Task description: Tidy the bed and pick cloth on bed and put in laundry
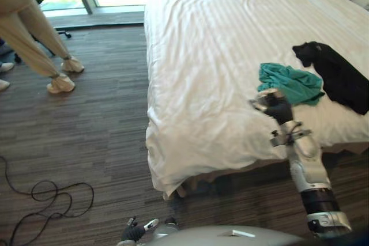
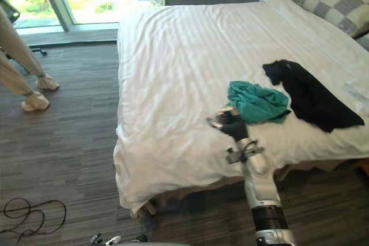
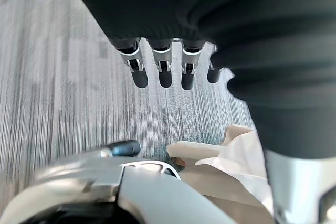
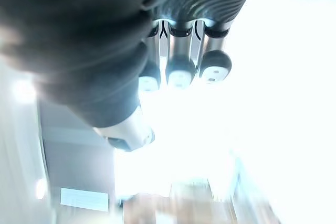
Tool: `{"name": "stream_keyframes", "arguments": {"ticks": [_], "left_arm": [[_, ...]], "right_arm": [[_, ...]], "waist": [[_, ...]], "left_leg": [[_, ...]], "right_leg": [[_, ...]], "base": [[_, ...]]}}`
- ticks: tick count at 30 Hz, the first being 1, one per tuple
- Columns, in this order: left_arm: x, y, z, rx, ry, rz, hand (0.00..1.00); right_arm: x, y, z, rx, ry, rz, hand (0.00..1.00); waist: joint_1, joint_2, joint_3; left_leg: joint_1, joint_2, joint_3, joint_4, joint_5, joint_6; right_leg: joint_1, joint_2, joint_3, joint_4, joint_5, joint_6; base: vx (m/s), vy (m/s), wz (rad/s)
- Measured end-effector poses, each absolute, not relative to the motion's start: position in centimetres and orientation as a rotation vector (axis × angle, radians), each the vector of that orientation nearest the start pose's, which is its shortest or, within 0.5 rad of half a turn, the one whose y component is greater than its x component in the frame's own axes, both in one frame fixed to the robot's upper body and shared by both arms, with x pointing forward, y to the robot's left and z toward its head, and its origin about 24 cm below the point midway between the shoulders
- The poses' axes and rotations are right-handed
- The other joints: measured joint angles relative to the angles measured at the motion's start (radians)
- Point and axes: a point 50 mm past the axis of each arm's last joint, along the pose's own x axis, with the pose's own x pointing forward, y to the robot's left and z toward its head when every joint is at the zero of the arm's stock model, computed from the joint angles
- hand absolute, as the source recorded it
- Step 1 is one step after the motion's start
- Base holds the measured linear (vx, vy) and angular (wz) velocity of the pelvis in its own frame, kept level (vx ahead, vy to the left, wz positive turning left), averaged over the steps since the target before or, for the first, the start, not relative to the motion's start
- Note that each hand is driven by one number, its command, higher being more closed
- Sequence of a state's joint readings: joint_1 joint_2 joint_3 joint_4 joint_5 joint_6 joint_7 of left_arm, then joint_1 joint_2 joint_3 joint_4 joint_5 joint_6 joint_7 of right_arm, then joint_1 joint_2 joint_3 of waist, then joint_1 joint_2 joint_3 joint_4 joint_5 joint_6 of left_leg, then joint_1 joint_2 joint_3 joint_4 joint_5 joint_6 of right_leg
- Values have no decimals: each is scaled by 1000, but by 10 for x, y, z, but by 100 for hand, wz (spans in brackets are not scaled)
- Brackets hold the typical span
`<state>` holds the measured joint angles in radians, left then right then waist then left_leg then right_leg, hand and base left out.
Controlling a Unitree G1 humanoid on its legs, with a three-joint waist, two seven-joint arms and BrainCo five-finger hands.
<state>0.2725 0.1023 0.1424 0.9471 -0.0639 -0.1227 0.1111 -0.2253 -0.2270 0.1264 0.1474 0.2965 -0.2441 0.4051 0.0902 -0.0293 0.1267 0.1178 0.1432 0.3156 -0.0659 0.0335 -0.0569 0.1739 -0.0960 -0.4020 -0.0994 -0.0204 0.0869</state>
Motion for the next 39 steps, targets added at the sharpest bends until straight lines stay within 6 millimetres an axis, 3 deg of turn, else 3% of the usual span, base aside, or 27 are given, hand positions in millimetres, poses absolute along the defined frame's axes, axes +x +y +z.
{"name": "stream_keyframes", "arguments": {"ticks": [1,5,8,11,12,15,18,23,26,28,30,32,35,37,39], "left_arm": [[48,229,-155,48,1060,402,0],[56,224,-153,-7,998,432,0],[67,233,-148,-23,946,452,0],[89,240,-142,-33,881,443,0],[102,240,-137,-37,837,431,0],[125,239,-126,-45,740,407,0],[132,233,-124,-57,709,384,0],[162,209,-117,-76,652,290,0],[180,197,-111,-114,611,243,0],[195,185,-108,-142,591,205,0],[215,172,-99,-218,544,188,0],[224,166,-94,-283,515,206,0],[240,156,-82,-385,449,237,0],[247,155,-75,-402,411,248,0],[256,153,-69,-431,383,272,0]], "right_arm": [[289,-116,94,36,-308,612,100],[304,-62,103,46,-263,742,100],[323,-27,129,73,-296,729,100],[338,-7,166,76,-370,711,100],[344,-1,183,83,-402,711,100],[349,13,208,145,-434,717,100],[347,23,215,173,-441,736,100],[362,14,226,186,-415,605,100],[382,-9,216,196,-324,428,100],[396,-37,205,204,-268,282,100],[411,-81,197,222,-208,75,100],[412,-87,201,201,-220,56,100],[411,-74,206,201,-223,49,100],[410,-74,198,174,-188,35,100],[406,-60,204,184,-210,97,100]], "waist": [[11,-23,9],[64,-4,37],[116,-42,121],[182,-80,203],[202,-78,252],[238,-74,310],[249,-55,328],[259,26,374],[262,70,395],[281,103,406],[289,152,414],[287,162,416],[280,163,415],[265,163,415],[244,162,416]], "left_leg": [[-1,-7,-23,7,-23,-29],[-72,23,-98,38,-26,-35],[-133,36,-173,53,-8,-54],[-226,41,-229,80,8,-60],[-248,38,-245,91,13,-58],[-315,17,-266,110,24,-44],[-362,-5,-270,128,31,-35],[-484,-31,-291,169,47,-11],[-562,-52,-303,193,60,-5],[-608,-56,-304,200,75,-2],[-697,-55,-308,207,95,-2],[-740,-53,-301,205,108,-4],[-802,-41,-272,189,130,-12],[-832,-32,-250,169,153,-12],[-875,-19,-213,170,165,-11]], "right_leg": [[3,-18,-30,12,34,5],[-15,20,-104,9,23,-4],[-31,34,-165,19,11,-22],[-104,29,-216,79,-8,-37],[-119,21,-230,99,-10,-39],[-184,-12,-247,151,-24,-34],[-233,-48,-253,203,-37,-29],[-373,-119,-273,351,-88,-29],[-477,-172,-274,473,-130,-40],[-535,-194,-273,517,-142,-48],[-636,-214,-273,563,-152,-64],[-695,-224,-269,590,-156,-70],[-783,-240,-268,636,-171,-88],[-826,-250,-271,663,-183,-95],[-878,-257,-271,686,-192,-101]], "base": [[49,-180,35],[6,-127,50],[-57,-59,66],[-50,-5,56],[-29,37,46],[-24,90,29],[-20,89,15],[-93,79,16],[-116,-6,18],[-96,-26,7],[-131,-56,5],[-90,-58,-5],[-36,-67,-4],[-10,-90,18],[-5,-84,10]]}}
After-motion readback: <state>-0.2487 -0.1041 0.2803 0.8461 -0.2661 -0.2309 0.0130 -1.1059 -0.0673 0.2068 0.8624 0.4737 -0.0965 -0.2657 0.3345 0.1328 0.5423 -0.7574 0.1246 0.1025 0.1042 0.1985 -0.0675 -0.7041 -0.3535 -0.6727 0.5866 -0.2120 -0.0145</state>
